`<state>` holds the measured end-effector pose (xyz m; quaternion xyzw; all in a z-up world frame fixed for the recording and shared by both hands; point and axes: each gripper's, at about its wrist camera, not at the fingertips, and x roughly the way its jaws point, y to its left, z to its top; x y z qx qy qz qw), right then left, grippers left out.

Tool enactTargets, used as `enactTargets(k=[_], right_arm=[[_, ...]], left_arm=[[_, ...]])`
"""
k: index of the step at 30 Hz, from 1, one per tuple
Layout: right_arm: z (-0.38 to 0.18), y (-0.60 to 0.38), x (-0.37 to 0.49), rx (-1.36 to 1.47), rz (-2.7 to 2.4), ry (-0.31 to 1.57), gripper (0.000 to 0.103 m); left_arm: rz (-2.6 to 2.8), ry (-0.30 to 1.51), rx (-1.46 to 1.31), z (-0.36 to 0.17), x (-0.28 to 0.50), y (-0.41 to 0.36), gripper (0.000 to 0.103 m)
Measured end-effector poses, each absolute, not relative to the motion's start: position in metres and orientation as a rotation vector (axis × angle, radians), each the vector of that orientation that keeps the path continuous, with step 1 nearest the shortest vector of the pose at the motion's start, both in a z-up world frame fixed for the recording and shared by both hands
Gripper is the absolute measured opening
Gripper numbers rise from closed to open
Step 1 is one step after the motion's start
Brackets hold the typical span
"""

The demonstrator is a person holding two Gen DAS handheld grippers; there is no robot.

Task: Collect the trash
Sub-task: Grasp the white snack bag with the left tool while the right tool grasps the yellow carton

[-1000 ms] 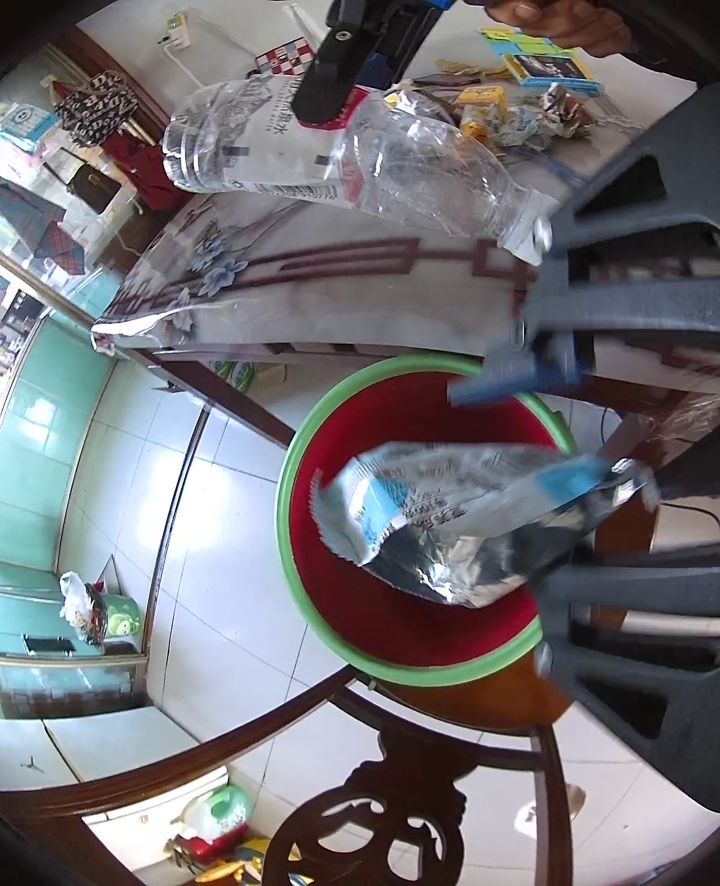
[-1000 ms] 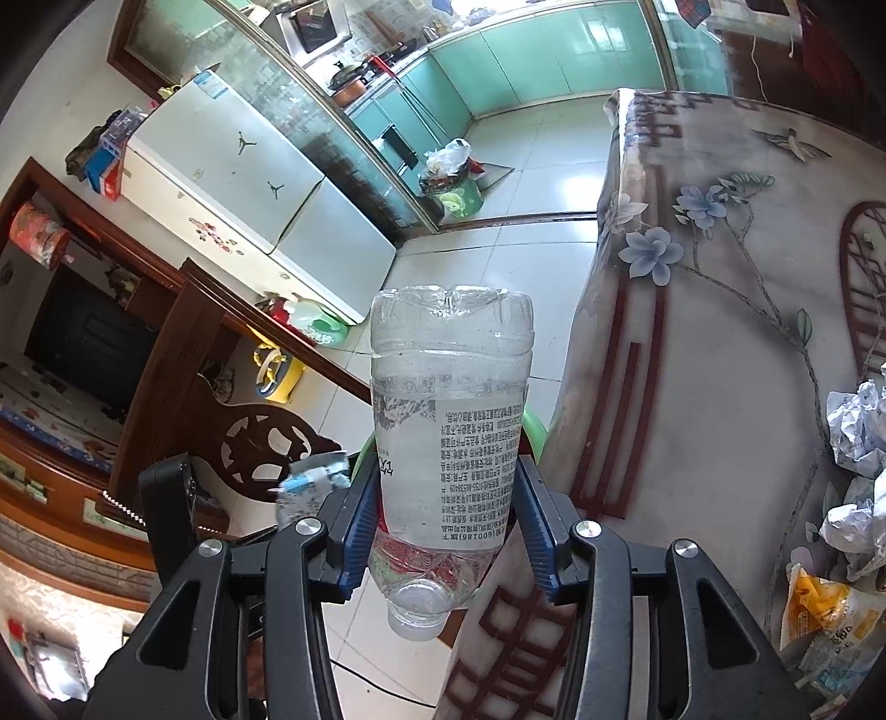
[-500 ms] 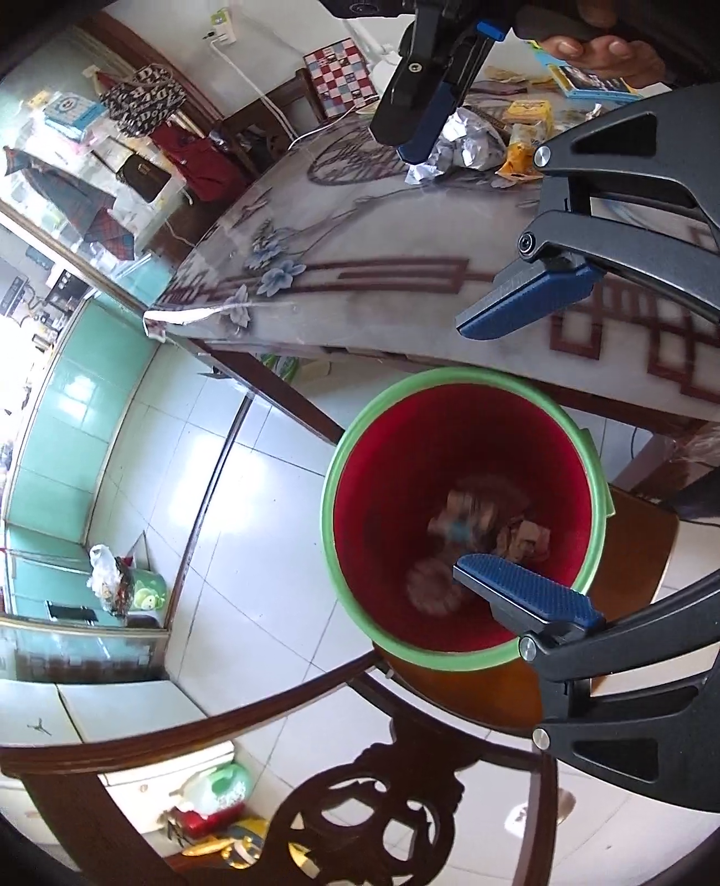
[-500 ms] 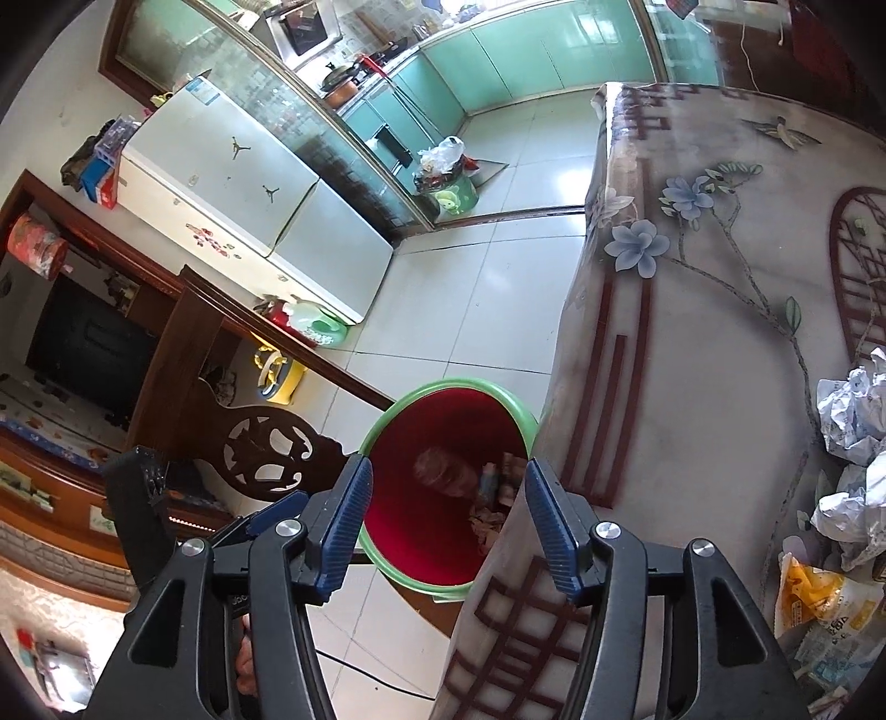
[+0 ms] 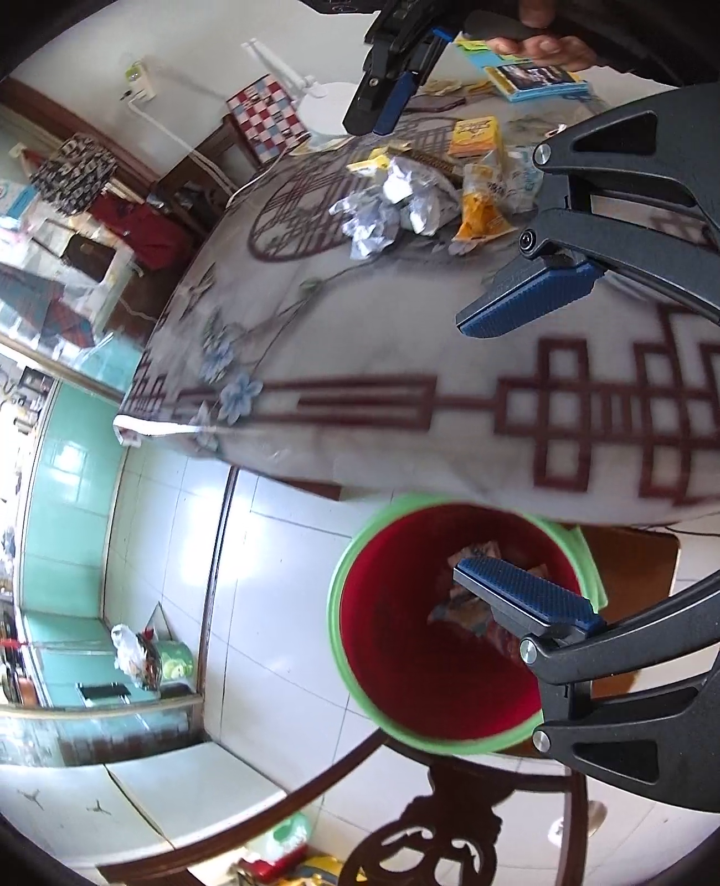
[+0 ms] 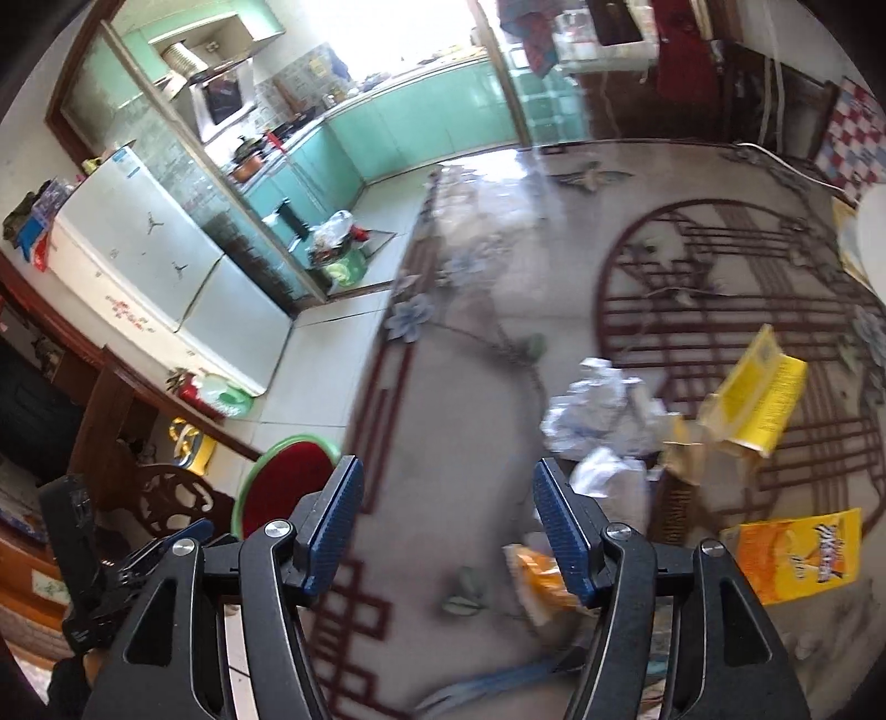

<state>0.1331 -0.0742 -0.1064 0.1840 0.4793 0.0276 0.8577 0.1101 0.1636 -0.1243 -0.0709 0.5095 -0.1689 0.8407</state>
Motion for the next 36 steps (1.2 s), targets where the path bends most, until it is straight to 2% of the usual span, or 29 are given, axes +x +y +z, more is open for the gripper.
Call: enactTargets(k=[7, 9, 14, 17, 19, 20, 21, 24, 31, 32, 33, 35, 36], right_arm=[[-0.13, -0.178, 0.095, 0.365, -0.099, 1.104, 0.063], [-0.135, -0.193, 0.087, 0.238, -0.073, 1.169, 0.063], [-0.159, -0.208, 0.066, -0.29, 0.104, 1.345, 0.063], [-0.175, -0.221, 0.062, -0.454, 0.191, 1.383, 0.063], [-0.19, -0.231, 0.065, -0.469, 0.278, 1.439, 0.067], [-0.196, -0.236, 0.067, -0.459, 0.333, 1.47, 0.079], [-0.197, -0.236, 0.07, -0.463, 0.364, 1.48, 0.083], [-0.202, -0.242, 0.074, -0.459, 0.467, 1.507, 0.084], [-0.231, -0.25, 0.055, -0.491, 0.568, 1.563, 0.085], [-0.226, -0.253, 0.051, -0.475, 0.573, 1.527, 0.079], [-0.221, -0.256, 0.049, -0.439, 0.588, 1.509, 0.059], [-0.209, -0.266, 0.047, -0.319, 0.613, 1.469, 0.038], [-0.201, -0.271, 0.048, -0.278, 0.599, 1.443, 0.035]], left_arm=[[-0.466, 1.092, -0.071, -0.119, 0.093, 0.103, 0.081], [-0.502, 1.085, -0.039, -0.116, 0.089, 0.085, 0.081], [-0.622, 1.097, -0.007, -0.117, 0.085, 0.031, 0.082], [-0.738, 1.109, 0.086, -0.122, 0.079, -0.009, 0.083], [-0.824, 1.096, 0.221, -0.127, 0.07, -0.039, 0.083], [-0.865, 1.085, 0.3, -0.13, 0.067, -0.053, 0.083], [-0.892, 1.074, 0.366, -0.133, 0.064, -0.065, 0.083], [-0.938, 1.074, 0.523, -0.146, 0.064, -0.093, 0.083], [-0.881, 1.224, 0.52, -0.18, 0.083, -0.112, 0.081], [-0.876, 1.232, 0.51, -0.181, 0.082, -0.111, 0.071], [-0.865, 1.244, 0.498, -0.183, 0.082, -0.111, 0.057], [-0.843, 1.249, 0.463, -0.184, 0.081, -0.108, 0.054], [-0.838, 1.252, 0.432, -0.183, 0.081, -0.105, 0.051]])
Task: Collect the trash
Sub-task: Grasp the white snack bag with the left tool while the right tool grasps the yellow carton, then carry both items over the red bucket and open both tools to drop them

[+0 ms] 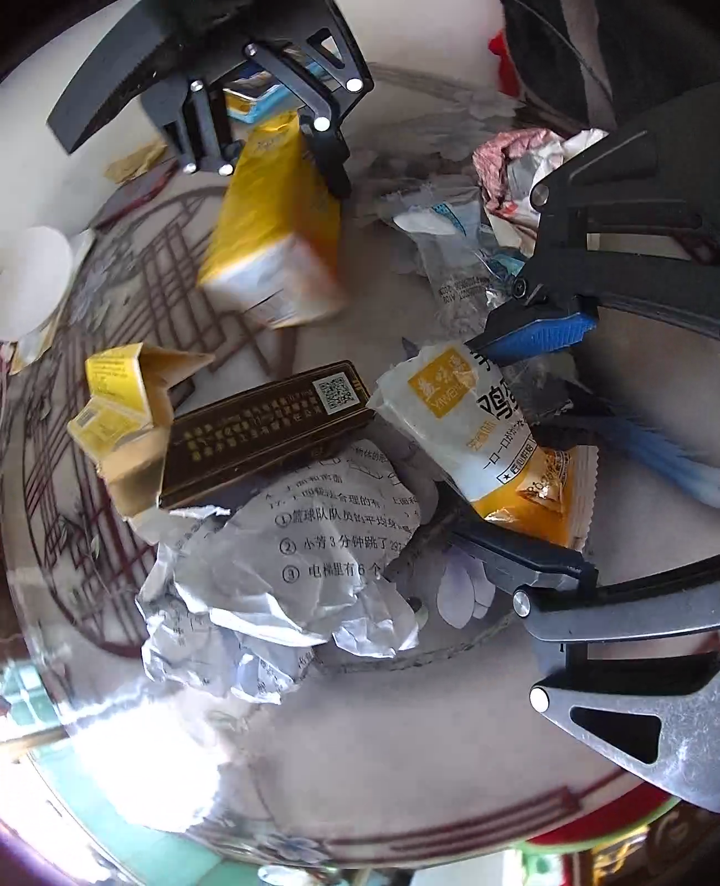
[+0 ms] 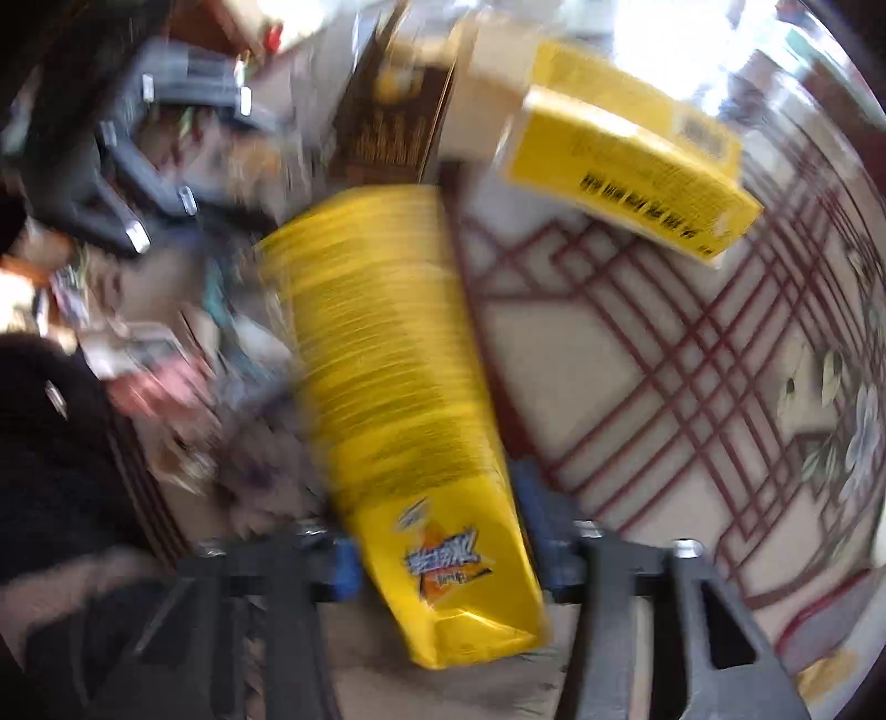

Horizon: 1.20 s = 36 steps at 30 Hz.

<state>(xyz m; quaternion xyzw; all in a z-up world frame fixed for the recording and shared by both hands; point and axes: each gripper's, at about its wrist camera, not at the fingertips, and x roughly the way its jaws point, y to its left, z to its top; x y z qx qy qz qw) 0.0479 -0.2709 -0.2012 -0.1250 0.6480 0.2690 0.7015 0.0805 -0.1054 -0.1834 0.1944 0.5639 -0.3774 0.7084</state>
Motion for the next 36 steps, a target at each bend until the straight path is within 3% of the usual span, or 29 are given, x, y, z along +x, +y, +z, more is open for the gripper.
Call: enactTargets(k=[3, 6, 14, 20, 36], right_arm=[[-0.179, -0.287, 0.052, -0.151, 0.552, 1.395, 0.035], [-0.15, -0.296, 0.057, -0.007, 0.512, 1.329, 0.035], [-0.071, -0.303, 0.054, 0.262, 0.435, 1.095, 0.035], [-0.04, -0.279, 0.057, 0.308, 0.391, 1.025, 0.035], [-0.051, -0.196, 0.038, 0.253, 0.417, 0.99, 0.035]], left_arm=[[-0.8, 1.244, 0.356, -0.177, 0.078, -0.098, 0.035], [-0.736, 1.202, 0.247, -0.159, 0.072, -0.08, 0.03], [-0.634, 1.091, 0.025, -0.102, 0.051, -0.043, 0.029], [-0.604, 1.024, -0.048, -0.073, 0.044, -0.024, 0.029], [-0.555, 0.997, -0.15, -0.065, 0.045, -0.003, 0.03]])
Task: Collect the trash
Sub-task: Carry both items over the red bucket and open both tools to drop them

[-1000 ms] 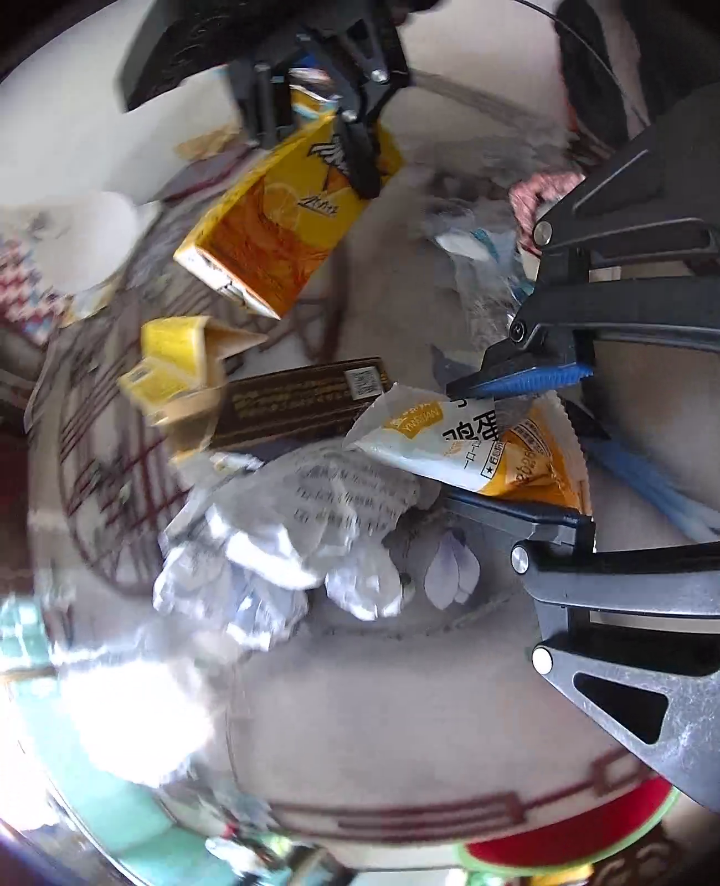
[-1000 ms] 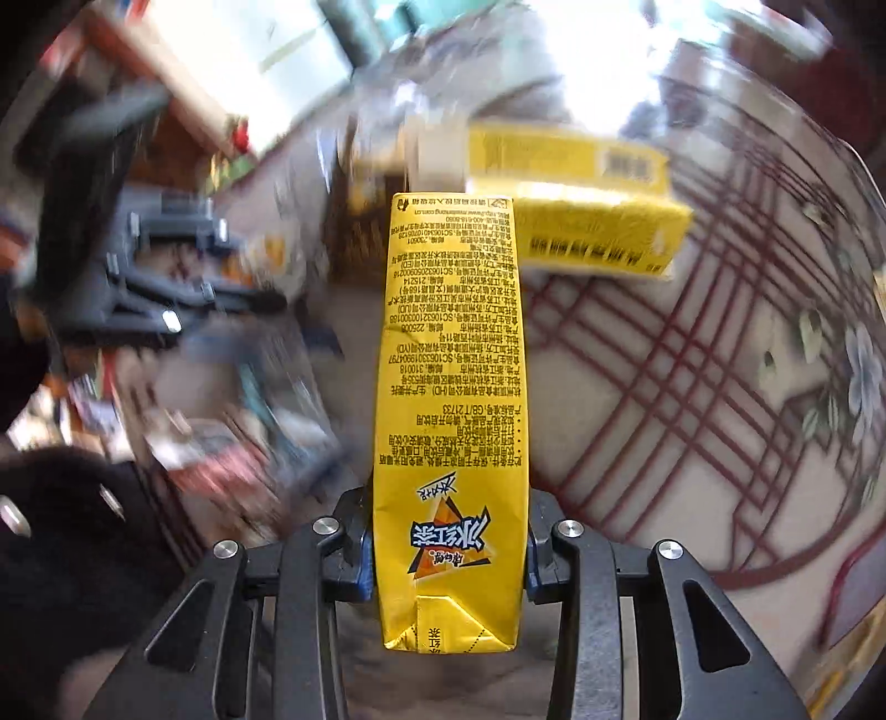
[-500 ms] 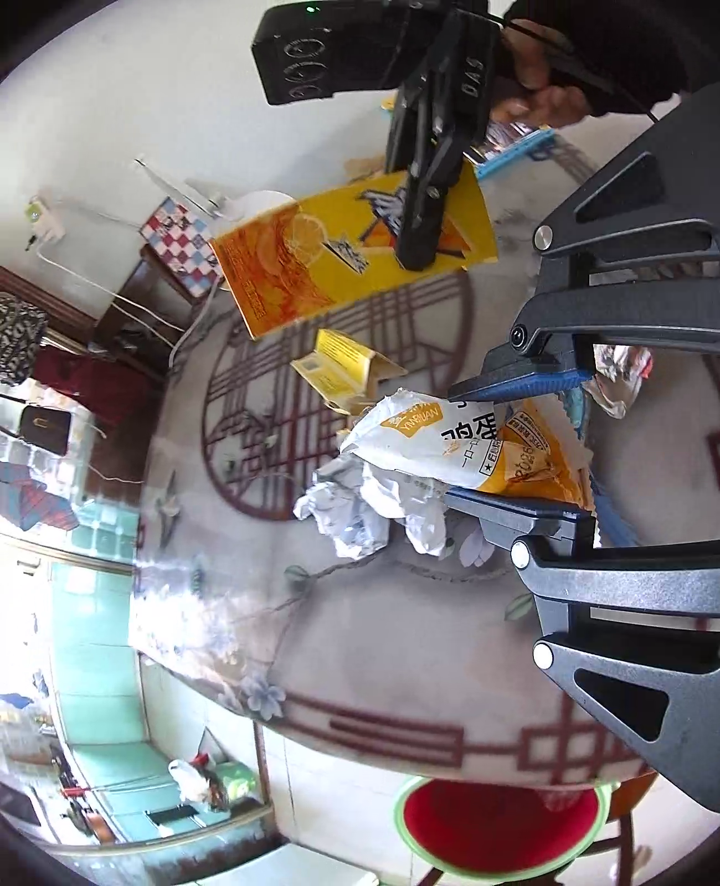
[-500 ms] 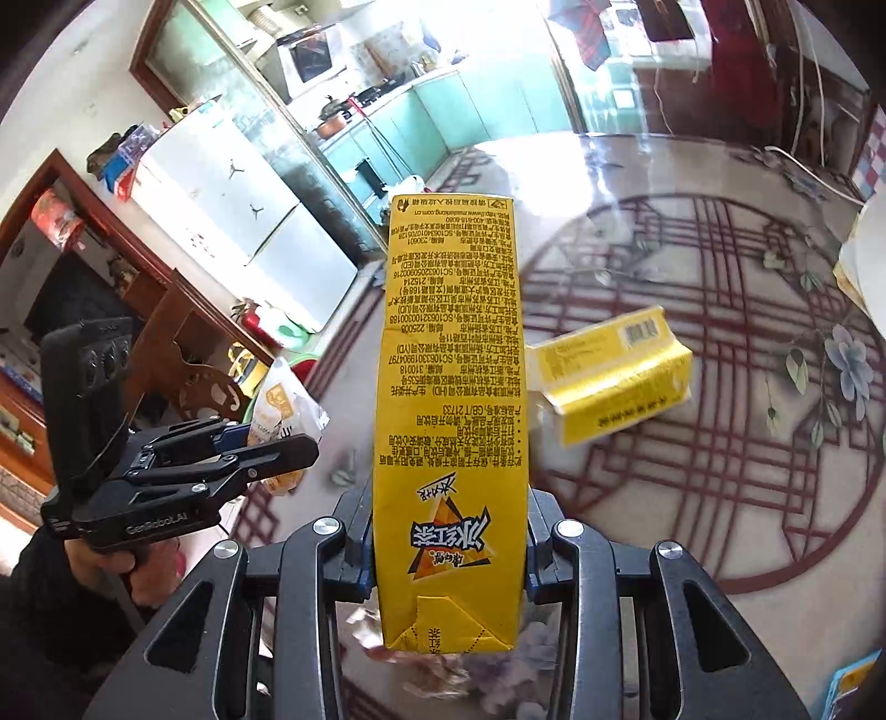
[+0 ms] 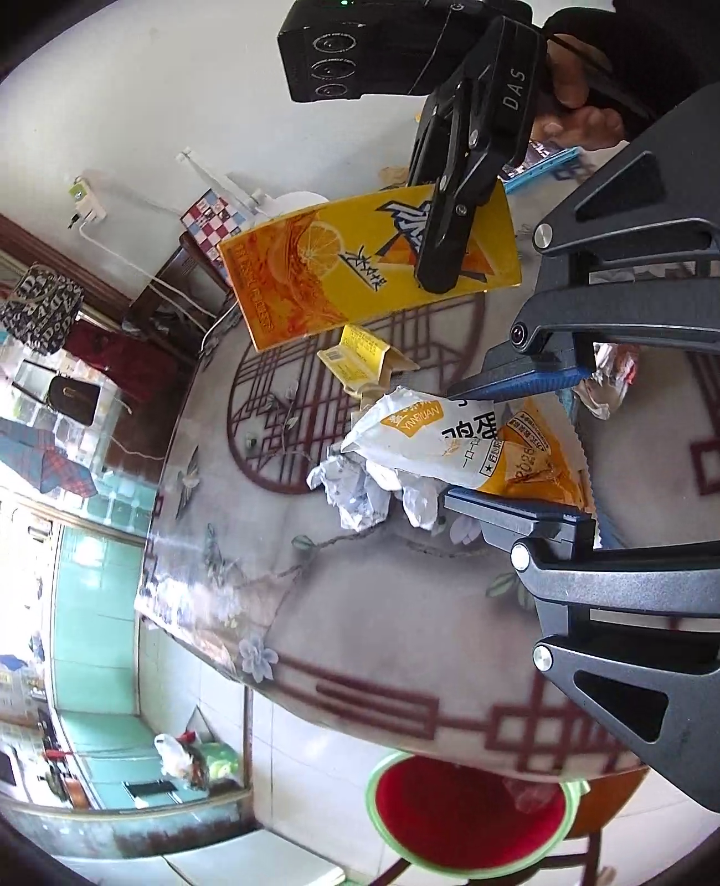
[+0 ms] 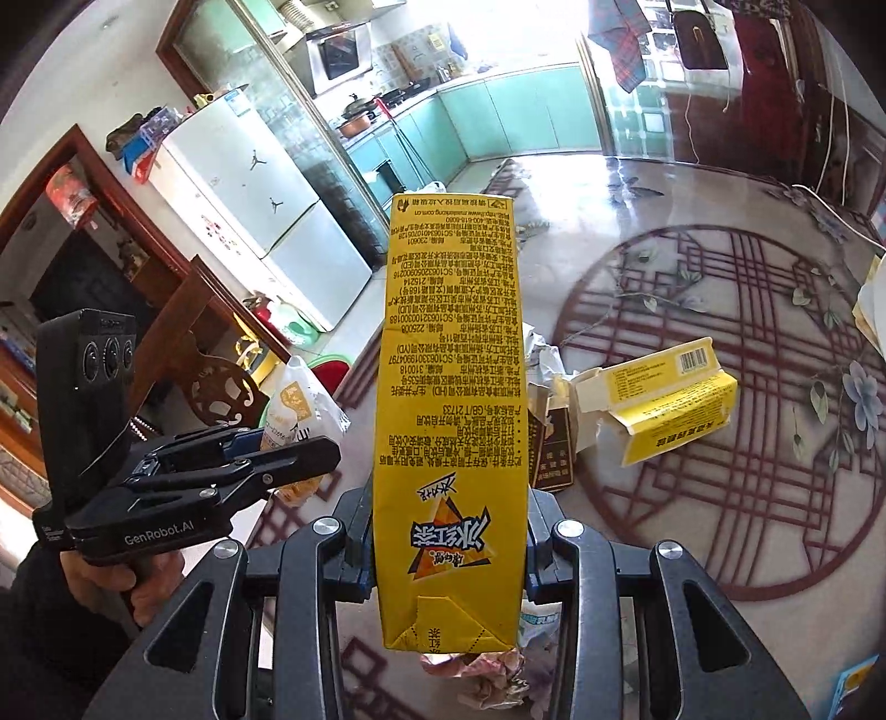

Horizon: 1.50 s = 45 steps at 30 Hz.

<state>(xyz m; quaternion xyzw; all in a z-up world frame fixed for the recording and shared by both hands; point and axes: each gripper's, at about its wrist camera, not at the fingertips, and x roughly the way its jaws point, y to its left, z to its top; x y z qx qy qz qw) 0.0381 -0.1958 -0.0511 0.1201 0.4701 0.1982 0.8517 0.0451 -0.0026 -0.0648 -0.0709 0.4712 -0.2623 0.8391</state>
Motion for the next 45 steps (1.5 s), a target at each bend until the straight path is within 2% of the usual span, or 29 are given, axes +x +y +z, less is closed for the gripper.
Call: enactTargets(k=[45], right_arm=[[-0.072, 0.001, 0.1, 0.136, 0.487, 1.069, 0.035]], left_arm=[[-0.342, 1.039, -0.301, -0.104, 0.091, 0.196, 0.03]])
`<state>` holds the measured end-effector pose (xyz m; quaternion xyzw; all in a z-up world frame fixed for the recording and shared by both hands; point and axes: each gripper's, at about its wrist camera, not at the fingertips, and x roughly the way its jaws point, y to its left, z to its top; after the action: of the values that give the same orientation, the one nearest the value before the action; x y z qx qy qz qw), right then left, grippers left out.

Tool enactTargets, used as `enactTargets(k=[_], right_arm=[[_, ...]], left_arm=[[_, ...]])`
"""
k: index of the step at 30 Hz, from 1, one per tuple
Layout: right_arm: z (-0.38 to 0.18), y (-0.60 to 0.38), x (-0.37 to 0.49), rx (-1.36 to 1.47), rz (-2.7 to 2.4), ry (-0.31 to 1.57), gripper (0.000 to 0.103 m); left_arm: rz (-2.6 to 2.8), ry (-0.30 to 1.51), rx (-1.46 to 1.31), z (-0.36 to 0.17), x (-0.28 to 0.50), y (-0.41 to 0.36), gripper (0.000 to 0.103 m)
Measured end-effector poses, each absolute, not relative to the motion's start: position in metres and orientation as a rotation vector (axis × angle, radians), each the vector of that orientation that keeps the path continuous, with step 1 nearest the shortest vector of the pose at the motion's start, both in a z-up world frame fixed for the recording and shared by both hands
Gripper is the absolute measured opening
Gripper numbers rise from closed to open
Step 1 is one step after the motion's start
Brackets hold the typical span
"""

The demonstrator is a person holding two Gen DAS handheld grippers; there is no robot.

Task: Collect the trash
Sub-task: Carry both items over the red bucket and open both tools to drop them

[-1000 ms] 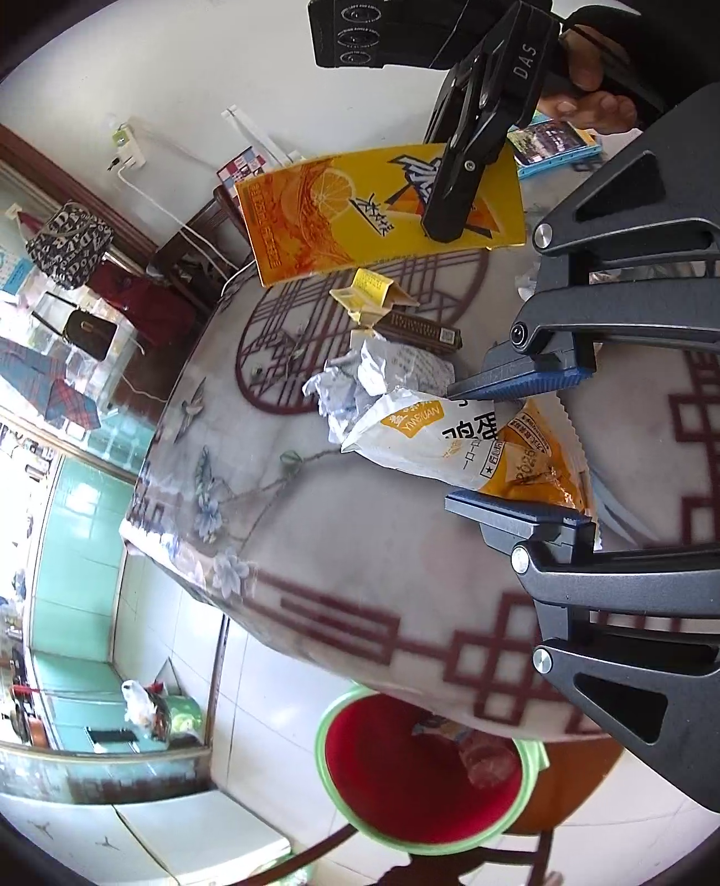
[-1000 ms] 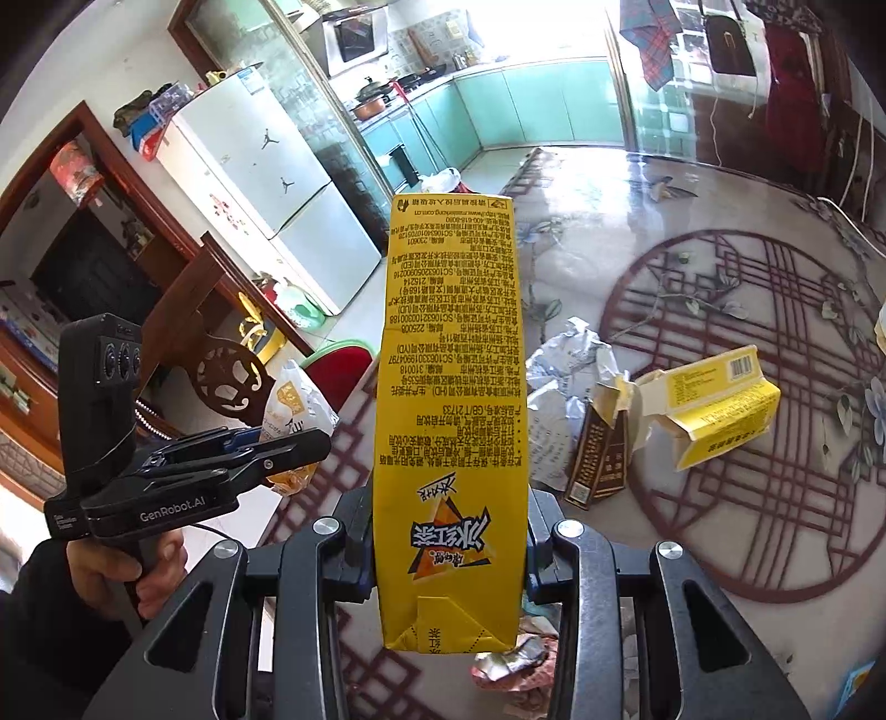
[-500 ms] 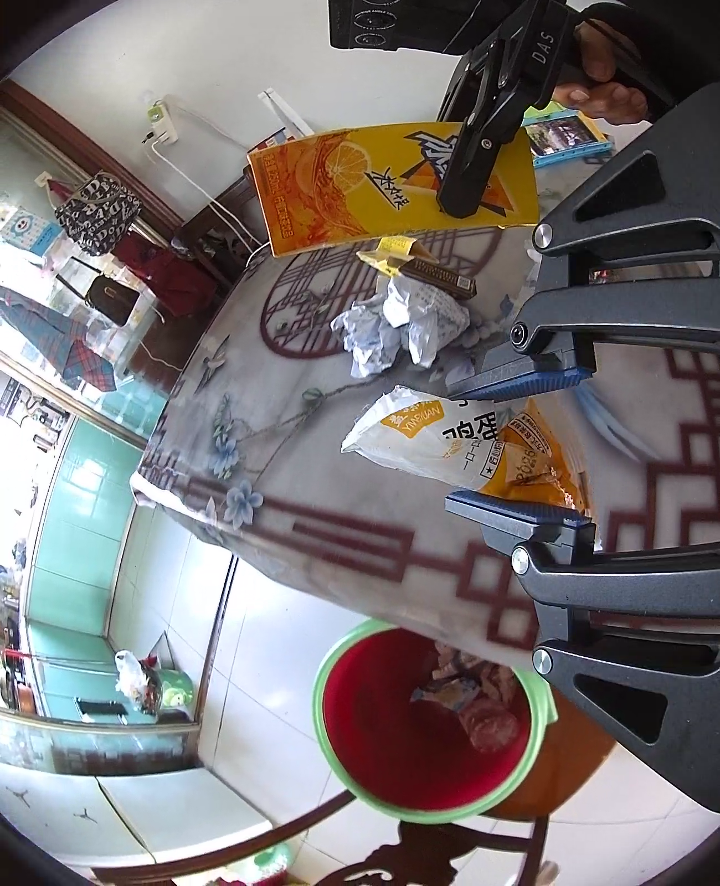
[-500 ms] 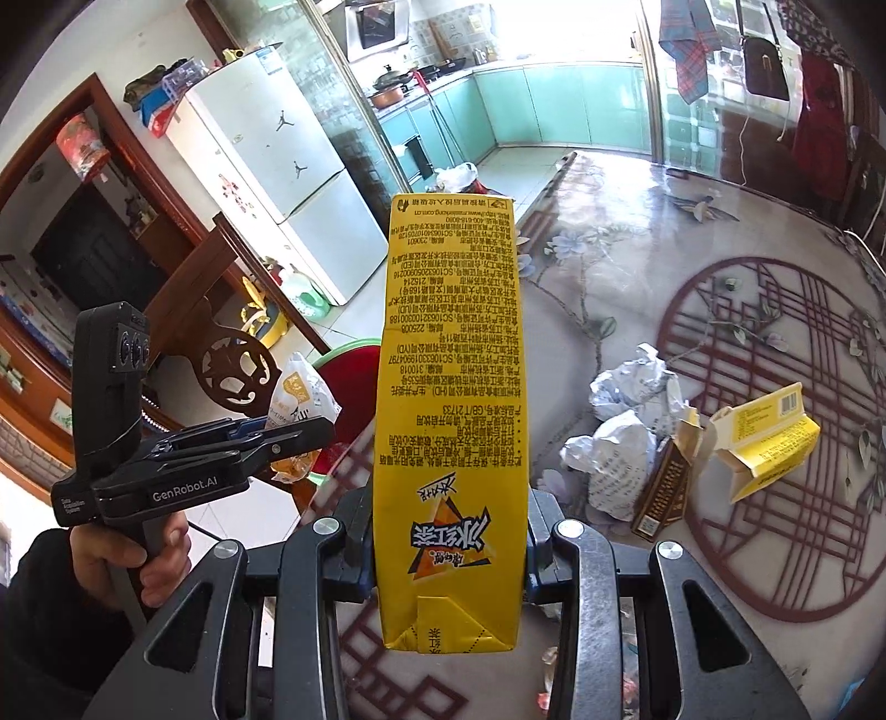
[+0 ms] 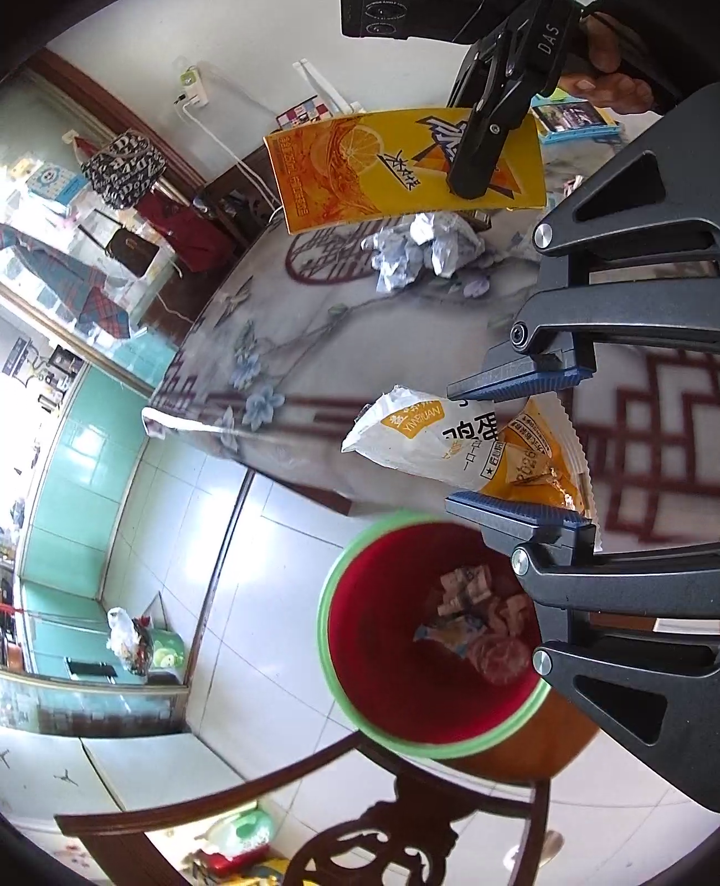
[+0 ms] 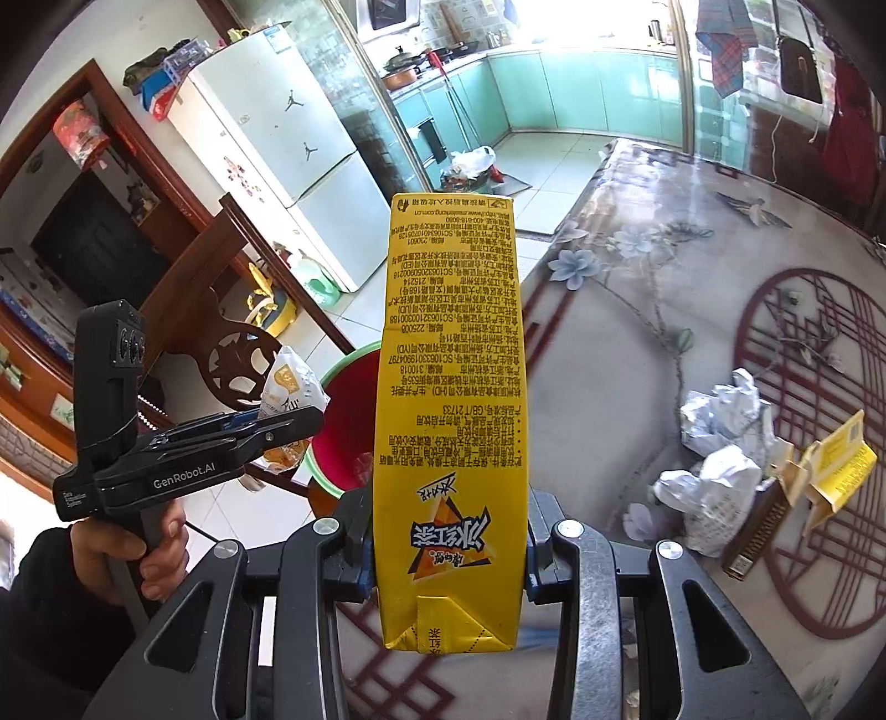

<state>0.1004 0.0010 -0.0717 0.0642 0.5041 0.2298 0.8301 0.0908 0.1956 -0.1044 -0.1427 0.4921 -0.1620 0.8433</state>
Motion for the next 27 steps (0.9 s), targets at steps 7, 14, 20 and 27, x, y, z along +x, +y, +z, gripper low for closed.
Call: enactTargets(k=[7, 14, 20, 27], right_arm=[[-0.079, 0.042, 0.115, 0.112, 0.496, 1.096, 0.035], [-0.09, 0.07, 0.13, 0.109, 0.488, 1.123, 0.035], [-0.098, 0.091, 0.138, 0.095, 0.491, 1.151, 0.035], [-0.101, 0.098, 0.143, 0.095, 0.476, 1.158, 0.035]], left_arm=[[-0.298, 1.068, -0.311, -0.118, 0.101, 0.229, 0.03], [-0.265, 1.087, -0.287, -0.126, 0.113, 0.249, 0.03], [-0.253, 1.117, -0.295, -0.137, 0.124, 0.263, 0.03], [-0.256, 1.135, -0.29, -0.143, 0.132, 0.267, 0.031]])
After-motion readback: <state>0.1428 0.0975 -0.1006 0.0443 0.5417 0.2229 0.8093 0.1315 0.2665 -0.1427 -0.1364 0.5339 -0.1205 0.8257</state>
